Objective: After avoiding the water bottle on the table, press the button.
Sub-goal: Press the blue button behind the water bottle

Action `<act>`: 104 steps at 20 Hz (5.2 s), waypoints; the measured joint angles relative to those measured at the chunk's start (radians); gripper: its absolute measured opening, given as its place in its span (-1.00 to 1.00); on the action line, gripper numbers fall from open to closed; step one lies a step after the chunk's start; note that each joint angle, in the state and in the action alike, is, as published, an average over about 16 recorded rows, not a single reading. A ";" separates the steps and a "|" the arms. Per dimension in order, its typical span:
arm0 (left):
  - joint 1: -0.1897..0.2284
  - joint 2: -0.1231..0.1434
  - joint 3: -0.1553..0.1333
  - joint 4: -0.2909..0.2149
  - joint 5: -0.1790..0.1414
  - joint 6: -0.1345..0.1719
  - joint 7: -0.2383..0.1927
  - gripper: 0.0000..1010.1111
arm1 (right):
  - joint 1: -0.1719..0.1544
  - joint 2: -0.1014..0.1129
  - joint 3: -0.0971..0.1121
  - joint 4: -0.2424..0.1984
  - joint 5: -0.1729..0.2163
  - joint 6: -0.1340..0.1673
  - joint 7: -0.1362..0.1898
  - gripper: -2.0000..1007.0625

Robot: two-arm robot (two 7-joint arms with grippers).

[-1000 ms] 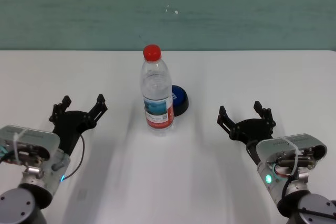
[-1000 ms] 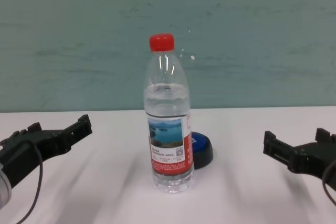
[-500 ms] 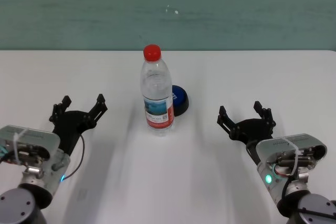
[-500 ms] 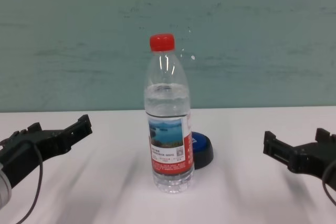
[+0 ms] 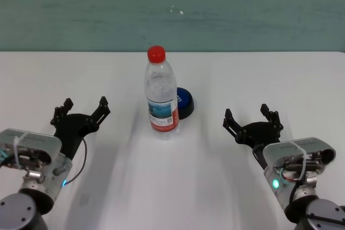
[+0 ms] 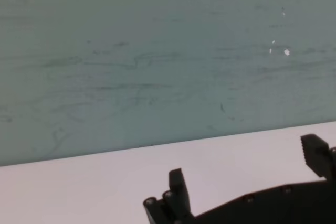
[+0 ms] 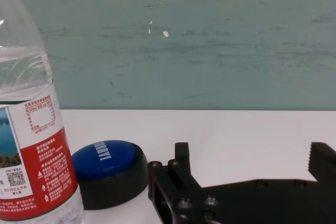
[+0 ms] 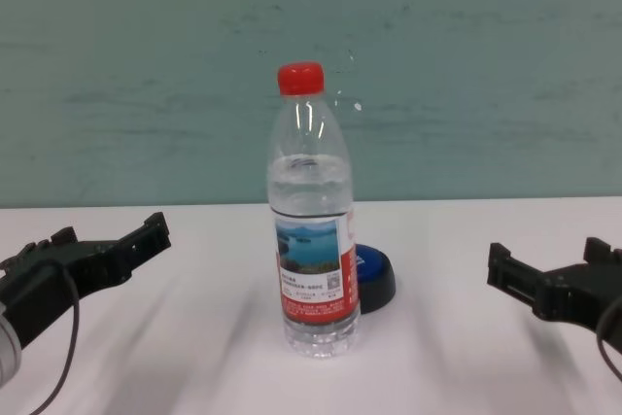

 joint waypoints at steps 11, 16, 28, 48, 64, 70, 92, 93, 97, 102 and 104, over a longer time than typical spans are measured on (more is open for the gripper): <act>0.000 0.000 0.000 0.000 0.000 0.000 0.000 1.00 | 0.000 0.000 0.000 0.000 0.000 0.000 0.000 0.99; 0.000 0.000 0.000 0.000 0.000 0.000 0.000 1.00 | 0.000 0.000 0.000 0.000 0.000 0.000 0.000 0.99; 0.000 0.000 -0.001 0.000 0.000 0.000 -0.001 1.00 | 0.000 0.000 0.000 0.000 0.000 0.000 0.000 0.99; 0.065 -0.009 -0.046 -0.066 -0.007 -0.021 -0.099 1.00 | 0.000 0.000 0.000 0.000 0.000 0.000 0.000 0.99; 0.180 0.054 -0.085 -0.171 -0.070 -0.073 -0.213 1.00 | 0.000 0.000 0.000 0.000 0.000 0.000 0.000 0.99; 0.206 0.079 -0.076 -0.199 -0.098 -0.086 -0.244 1.00 | 0.000 0.000 0.000 0.000 0.000 0.000 0.000 0.99; 0.194 0.095 -0.016 -0.200 -0.099 -0.102 -0.252 1.00 | 0.000 0.000 0.000 0.000 0.000 0.000 0.000 0.99; 0.192 0.095 -0.014 -0.199 -0.099 -0.102 -0.252 1.00 | 0.000 0.000 0.000 0.000 0.000 0.000 0.000 0.99; 0.186 0.095 -0.007 -0.195 -0.095 -0.102 -0.252 1.00 | 0.000 0.000 0.000 0.000 0.000 0.000 0.000 0.99; 0.179 0.093 0.001 -0.191 -0.092 -0.101 -0.251 1.00 | 0.000 0.000 0.000 0.000 0.000 0.000 0.000 0.99; 0.176 0.092 0.005 -0.188 -0.090 -0.101 -0.251 1.00 | 0.000 0.000 0.000 0.000 0.000 0.000 0.000 0.99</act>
